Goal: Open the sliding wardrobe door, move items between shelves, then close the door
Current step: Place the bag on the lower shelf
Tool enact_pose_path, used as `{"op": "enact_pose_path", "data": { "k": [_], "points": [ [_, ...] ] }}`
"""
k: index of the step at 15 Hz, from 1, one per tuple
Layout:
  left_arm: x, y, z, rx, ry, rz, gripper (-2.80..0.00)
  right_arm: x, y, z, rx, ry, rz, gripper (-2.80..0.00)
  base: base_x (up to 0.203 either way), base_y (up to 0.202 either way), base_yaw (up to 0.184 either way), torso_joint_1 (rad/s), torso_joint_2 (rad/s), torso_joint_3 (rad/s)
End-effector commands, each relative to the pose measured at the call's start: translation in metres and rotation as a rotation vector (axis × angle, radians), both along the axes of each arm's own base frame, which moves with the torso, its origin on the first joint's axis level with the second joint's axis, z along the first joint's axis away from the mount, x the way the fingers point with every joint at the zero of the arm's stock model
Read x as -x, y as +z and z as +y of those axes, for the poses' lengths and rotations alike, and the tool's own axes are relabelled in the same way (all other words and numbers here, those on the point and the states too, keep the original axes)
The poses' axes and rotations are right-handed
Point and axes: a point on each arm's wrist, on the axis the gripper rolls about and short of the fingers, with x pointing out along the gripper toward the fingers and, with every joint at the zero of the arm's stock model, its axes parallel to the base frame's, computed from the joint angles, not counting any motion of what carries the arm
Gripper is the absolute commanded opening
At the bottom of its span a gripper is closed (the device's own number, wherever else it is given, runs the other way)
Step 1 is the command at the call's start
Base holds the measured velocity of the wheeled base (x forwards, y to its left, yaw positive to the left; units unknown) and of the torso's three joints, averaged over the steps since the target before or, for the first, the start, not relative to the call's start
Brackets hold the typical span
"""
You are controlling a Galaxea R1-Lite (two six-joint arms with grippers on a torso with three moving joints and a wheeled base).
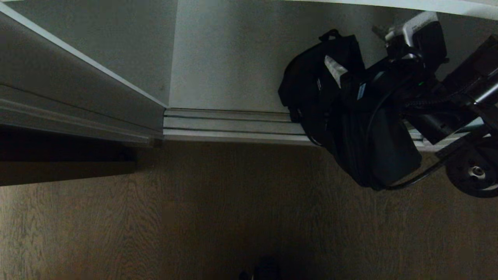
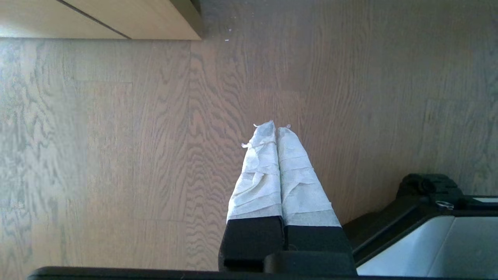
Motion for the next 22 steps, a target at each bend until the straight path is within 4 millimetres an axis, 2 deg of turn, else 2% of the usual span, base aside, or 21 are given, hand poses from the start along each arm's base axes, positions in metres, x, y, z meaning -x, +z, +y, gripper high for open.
{"op": "enact_pose_path", "data": {
  "k": [1,4,11,14,17,18,22],
  "points": [
    [0.0,0.0,0.0,0.0,0.0,0.0,-2.8,0.015,-0.002,0.005,0.007,0.031,0.0,0.0,0.0,0.0,0.0,0.0,0.0,0.0],
    [0.0,0.0,0.0,0.0,0.0,0.0,-2.8,0.037,-0.027,0.007,0.073,0.051,0.082,0.0,0.0,0.0,0.0,0.0,0.0,0.0],
    [0.0,0.0,0.0,0.0,0.0,0.0,-2.8,0.042,-0.052,0.0,0.119,0.037,0.157,0.0,0.0,0.0,0.0,0.0,0.0,0.0],
    [0.0,0.0,0.0,0.0,0.0,0.0,-2.8,0.054,-0.041,-0.009,0.096,0.03,0.118,0.0,0.0,0.0,0.0,0.0,0.0,0.0],
    [0.0,0.0,0.0,0.0,0.0,0.0,-2.8,0.077,-0.018,-0.026,0.053,0.01,0.038,0.0,0.0,0.0,0.0,0.0,0.0,0.0],
    [0.0,0.0,0.0,0.0,0.0,0.0,-2.8,0.081,-0.016,-0.032,0.049,-0.006,0.032,0.0,0.0,0.0,0.0,0.0,0.0,0.0],
    [0.0,0.0,0.0,0.0,0.0,0.0,-2.8,0.08,-0.035,-0.031,0.078,0.003,0.107,0.0,0.0,0.0,0.0,0.0,0.0,0.0]
  ]
}}
